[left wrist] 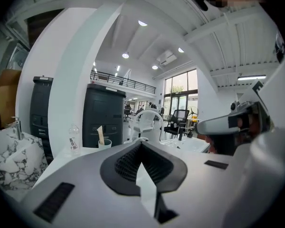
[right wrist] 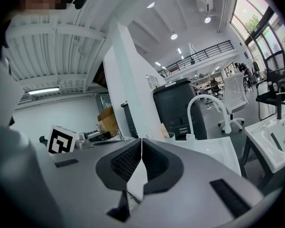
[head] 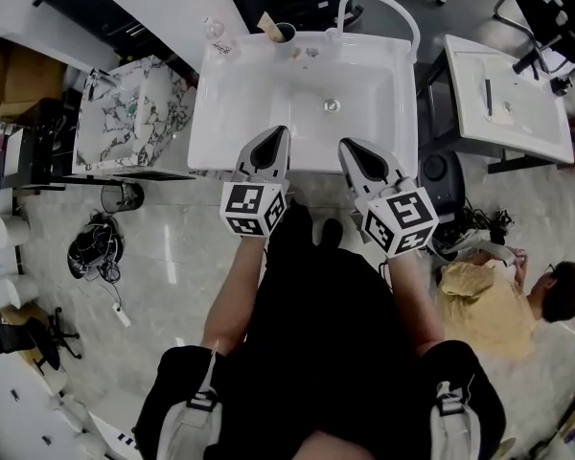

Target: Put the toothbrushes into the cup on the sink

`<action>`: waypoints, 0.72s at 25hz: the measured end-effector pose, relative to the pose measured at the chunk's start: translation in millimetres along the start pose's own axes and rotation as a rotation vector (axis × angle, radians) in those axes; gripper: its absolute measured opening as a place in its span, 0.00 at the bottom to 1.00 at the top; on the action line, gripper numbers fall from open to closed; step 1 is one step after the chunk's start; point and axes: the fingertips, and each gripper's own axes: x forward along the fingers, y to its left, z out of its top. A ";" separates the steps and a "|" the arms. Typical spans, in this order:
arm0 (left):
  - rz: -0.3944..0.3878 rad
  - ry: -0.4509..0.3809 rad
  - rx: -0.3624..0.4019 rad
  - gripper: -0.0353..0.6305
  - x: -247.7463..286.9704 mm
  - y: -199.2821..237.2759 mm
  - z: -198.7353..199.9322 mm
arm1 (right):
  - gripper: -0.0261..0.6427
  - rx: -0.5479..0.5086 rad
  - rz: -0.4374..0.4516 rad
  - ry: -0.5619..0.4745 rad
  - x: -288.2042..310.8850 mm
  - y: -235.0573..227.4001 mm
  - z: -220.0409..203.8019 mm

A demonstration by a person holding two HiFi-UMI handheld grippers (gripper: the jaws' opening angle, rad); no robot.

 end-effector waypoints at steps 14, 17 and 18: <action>-0.059 -0.045 -0.013 0.07 -45.4 -29.6 21.9 | 0.08 -0.044 0.051 -0.046 -4.5 22.8 9.0; -0.048 -0.066 -0.020 0.07 -55.6 -24.5 28.7 | 0.08 -0.060 0.081 -0.047 0.0 33.1 8.6; -0.044 -0.073 -0.023 0.07 -59.8 -22.9 31.0 | 0.08 -0.067 0.092 -0.041 1.1 37.3 7.3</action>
